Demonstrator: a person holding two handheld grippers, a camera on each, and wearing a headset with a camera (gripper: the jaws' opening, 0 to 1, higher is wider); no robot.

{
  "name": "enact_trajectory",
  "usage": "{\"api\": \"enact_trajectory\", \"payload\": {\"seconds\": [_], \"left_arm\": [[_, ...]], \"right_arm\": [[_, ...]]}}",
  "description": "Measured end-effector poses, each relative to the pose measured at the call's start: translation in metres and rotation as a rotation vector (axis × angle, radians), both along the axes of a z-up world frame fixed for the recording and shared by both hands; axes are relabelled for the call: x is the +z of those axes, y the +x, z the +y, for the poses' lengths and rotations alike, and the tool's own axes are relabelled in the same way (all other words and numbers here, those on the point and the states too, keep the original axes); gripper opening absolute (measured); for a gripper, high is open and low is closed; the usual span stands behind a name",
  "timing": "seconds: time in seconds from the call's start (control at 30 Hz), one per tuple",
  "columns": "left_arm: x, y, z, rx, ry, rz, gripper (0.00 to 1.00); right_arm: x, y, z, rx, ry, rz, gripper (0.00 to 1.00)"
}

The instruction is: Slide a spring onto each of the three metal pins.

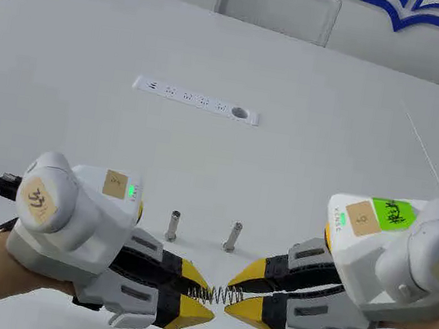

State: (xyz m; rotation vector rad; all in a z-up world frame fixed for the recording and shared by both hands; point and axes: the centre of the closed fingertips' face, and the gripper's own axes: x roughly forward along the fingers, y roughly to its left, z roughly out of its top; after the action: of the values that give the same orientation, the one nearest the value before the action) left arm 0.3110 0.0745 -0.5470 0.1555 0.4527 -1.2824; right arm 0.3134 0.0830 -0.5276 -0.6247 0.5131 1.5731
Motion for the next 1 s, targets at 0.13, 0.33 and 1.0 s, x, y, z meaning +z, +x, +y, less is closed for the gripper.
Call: {"api": "enact_trajectory", "payload": {"seconds": [0.13, 0.33, 1.0], "left_arm": [[0.002, 0.003, -0.001, 0.005, -0.006, -0.001, 0.10], [0.001, 0.004, -0.001, 0.001, -0.002, -0.009, 0.10], [-0.003, 0.004, 0.002, 0.007, 0.003, -0.003, 0.11]], "right_arm": [[0.004, 0.000, 0.000, -0.008, 0.017, 0.008, 0.11], [0.013, -0.002, 0.006, -0.025, 0.067, 0.056, 0.11], [0.023, -0.004, 0.028, -0.045, 0.139, 0.093, 0.11]]}}
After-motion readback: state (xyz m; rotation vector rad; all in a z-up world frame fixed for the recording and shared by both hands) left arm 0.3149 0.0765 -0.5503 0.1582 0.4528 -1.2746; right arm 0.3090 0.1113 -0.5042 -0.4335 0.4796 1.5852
